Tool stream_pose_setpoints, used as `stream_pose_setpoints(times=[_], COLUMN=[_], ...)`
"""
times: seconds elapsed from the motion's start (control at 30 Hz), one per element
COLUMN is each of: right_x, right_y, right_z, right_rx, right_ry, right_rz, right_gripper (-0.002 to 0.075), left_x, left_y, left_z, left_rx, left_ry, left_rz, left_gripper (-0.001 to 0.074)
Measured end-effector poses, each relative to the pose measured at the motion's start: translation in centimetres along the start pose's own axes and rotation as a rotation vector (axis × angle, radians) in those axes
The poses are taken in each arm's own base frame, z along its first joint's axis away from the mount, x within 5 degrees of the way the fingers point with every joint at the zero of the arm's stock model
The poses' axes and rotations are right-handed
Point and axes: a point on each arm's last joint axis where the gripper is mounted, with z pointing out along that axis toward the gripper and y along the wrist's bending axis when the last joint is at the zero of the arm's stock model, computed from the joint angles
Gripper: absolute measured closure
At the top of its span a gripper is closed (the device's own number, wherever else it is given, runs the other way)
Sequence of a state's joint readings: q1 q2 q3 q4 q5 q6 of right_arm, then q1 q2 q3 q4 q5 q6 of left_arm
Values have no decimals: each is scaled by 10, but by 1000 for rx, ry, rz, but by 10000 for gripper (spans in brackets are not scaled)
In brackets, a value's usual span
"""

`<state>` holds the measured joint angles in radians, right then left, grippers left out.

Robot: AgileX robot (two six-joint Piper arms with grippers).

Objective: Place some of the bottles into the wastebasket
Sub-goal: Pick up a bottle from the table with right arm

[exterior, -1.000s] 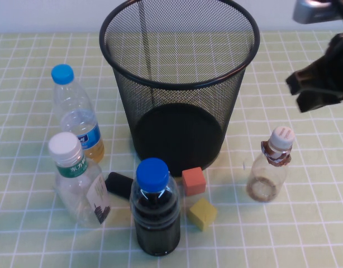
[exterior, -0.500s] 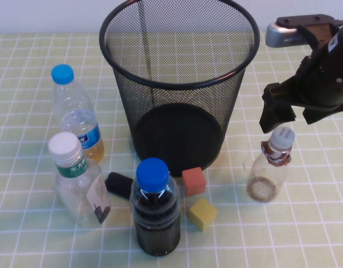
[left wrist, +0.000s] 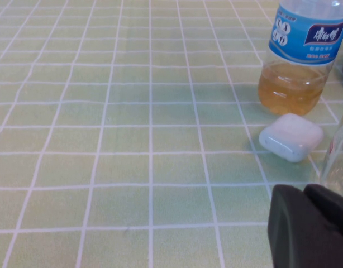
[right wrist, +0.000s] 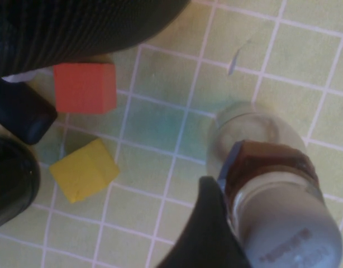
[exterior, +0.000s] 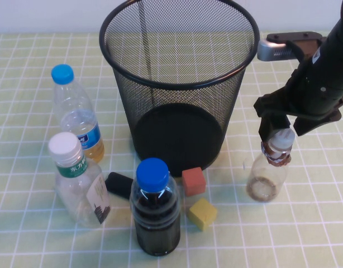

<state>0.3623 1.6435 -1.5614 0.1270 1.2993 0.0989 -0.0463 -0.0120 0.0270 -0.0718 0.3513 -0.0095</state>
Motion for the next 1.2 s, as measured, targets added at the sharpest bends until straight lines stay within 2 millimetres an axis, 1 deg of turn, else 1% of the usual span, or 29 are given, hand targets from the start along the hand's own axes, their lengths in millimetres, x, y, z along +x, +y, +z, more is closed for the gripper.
stream_pose_setpoints(times=[0.13, 0.2, 0.37, 0.47, 0.77, 0.9, 1.07, 1.2], right_x=[0, 0, 1, 2, 2, 3, 8, 14], right_y=[-1, -1, 7, 11, 9, 7, 6, 6], right_z=[0, 0, 1, 2, 2, -2, -19, -45], right_rx=[7, 15, 33, 34, 64, 83, 100, 101], right_ry=[-1, -1, 0, 1, -3, -17, -64, -139], right_rz=[16, 12, -24, -34, -27, -26, -35, -41], right_gripper=[252, 272, 407, 448, 450, 450, 450, 450], left_x=[0, 0, 0, 0, 0, 0, 0, 0], left_y=[0, 0, 0, 0, 0, 0, 0, 0], left_z=[0, 0, 0, 0, 0, 0, 0, 0], left_rx=[0, 0, 0, 0, 0, 0, 0, 0], left_ry=[0, 0, 0, 0, 0, 0, 0, 0], left_rz=[0, 0, 0, 0, 0, 0, 0, 0], left_gripper=[739, 739, 739, 739, 740, 740, 739, 739])
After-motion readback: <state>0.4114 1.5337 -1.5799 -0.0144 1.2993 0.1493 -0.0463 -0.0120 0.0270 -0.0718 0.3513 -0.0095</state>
